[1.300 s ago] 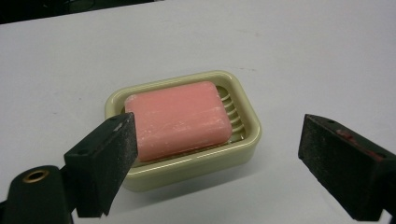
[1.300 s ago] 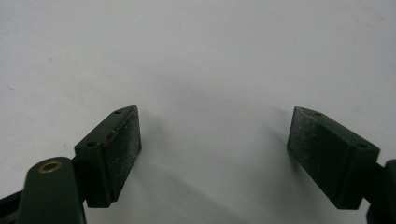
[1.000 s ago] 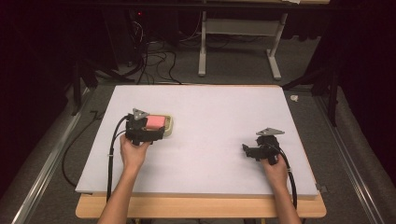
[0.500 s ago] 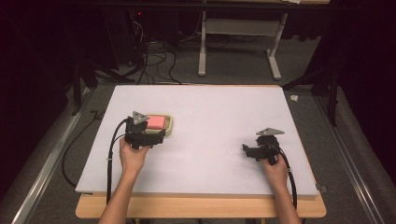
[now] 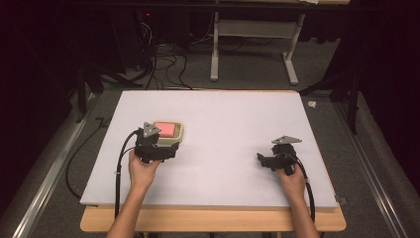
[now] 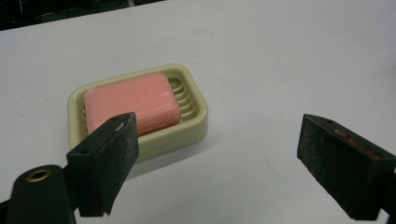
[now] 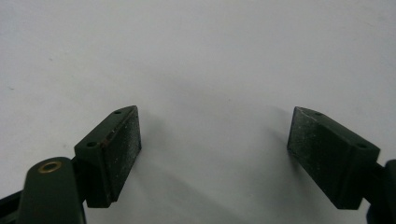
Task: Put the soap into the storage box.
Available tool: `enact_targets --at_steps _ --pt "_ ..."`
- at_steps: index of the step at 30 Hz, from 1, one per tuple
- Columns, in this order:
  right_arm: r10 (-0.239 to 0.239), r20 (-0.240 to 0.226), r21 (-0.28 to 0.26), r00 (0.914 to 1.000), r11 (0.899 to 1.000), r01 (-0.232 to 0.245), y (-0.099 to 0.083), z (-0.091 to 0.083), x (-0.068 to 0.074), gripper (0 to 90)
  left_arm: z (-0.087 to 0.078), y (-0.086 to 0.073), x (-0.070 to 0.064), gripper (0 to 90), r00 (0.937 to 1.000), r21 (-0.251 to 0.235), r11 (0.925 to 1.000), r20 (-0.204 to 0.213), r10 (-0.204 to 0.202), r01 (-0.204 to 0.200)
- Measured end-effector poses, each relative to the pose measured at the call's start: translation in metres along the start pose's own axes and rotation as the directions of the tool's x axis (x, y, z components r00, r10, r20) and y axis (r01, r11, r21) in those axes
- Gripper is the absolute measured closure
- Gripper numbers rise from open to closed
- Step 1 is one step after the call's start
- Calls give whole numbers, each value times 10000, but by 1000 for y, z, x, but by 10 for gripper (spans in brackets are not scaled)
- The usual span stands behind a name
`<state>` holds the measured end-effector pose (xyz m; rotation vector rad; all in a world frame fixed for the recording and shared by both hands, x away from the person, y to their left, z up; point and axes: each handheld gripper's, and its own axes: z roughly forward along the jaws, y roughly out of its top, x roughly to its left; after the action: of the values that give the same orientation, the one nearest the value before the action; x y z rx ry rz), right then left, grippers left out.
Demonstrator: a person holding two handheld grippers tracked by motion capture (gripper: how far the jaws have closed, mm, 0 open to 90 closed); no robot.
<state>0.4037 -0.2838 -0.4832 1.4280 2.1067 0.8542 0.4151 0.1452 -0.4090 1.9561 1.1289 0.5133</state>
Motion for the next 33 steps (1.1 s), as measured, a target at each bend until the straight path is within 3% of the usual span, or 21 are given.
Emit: enact_targets --at_steps 13,33 --pt "-5 -1 -1 10000 10000 5 0 0 0 180 -4 -4 -13 137 9983 -44 9998 555 185 -183" --pt "-6 -2 -1 10000 10000 6 0 0 0 180 -8 -11 -28 141 9948 -46 9992 936 398 -395"
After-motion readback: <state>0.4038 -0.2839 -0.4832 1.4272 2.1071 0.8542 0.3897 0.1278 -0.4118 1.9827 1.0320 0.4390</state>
